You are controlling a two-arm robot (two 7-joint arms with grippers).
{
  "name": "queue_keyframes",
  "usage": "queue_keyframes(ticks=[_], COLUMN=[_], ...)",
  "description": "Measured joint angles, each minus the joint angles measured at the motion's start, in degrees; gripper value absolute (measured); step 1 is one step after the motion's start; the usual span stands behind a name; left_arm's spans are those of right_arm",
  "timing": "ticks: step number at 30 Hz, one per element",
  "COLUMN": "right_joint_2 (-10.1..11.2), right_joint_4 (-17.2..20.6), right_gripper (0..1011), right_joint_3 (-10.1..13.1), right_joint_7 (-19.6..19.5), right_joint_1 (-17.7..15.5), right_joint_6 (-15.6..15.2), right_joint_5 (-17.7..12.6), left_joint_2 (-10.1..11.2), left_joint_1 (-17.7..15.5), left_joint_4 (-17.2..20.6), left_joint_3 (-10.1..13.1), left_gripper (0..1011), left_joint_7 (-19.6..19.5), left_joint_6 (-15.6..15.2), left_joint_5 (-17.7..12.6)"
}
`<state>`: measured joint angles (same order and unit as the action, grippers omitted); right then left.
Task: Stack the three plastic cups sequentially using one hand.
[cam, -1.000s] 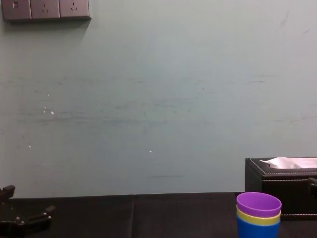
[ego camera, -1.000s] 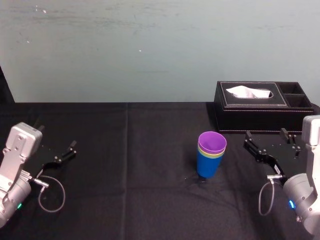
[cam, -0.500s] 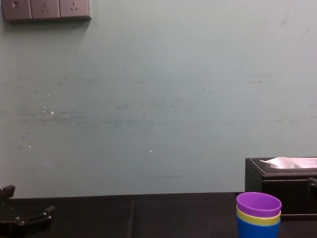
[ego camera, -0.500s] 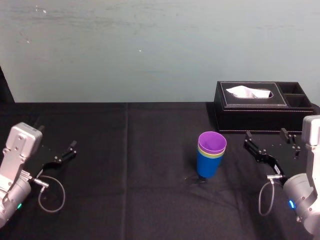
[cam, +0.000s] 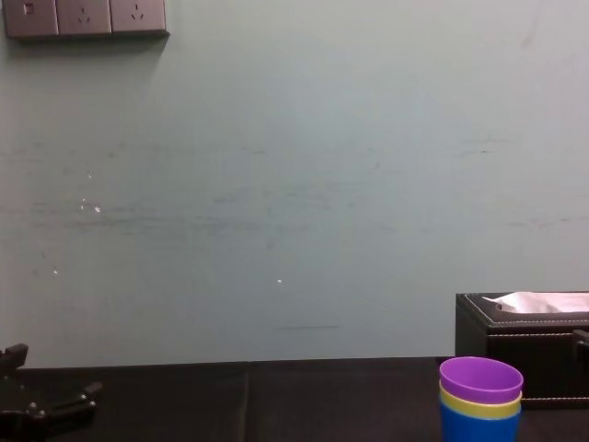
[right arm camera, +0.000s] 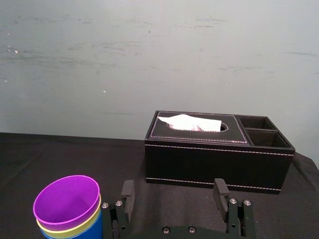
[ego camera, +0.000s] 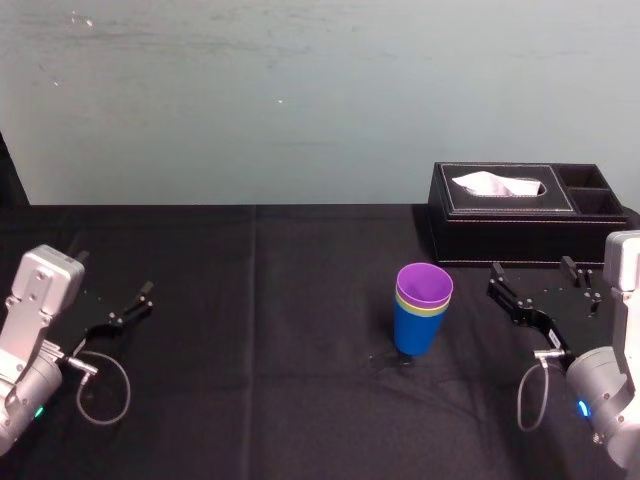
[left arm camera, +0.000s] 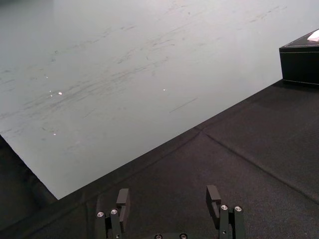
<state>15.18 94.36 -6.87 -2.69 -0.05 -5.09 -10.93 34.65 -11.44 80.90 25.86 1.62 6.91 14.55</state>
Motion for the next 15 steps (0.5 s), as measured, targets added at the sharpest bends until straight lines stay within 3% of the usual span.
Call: queue_keyframes(ticks=[15], right_joint_2=[0.00], right_joint_4=[0.00], right_gripper=[1004], right_joint_3=[0.00], right_joint_7=[0.00], right_joint_1=[0.00], right_joint_6=[0.00], right_joint_5=[0.00], left_joint_2=[0.00], left_joint_1=[0.00], left_joint_4=[0.00], left_joint_3=[0.00], left_gripper=[1000], left_joint_7=[0.00], left_joint_6=[0.00], left_joint_5=[0.00])
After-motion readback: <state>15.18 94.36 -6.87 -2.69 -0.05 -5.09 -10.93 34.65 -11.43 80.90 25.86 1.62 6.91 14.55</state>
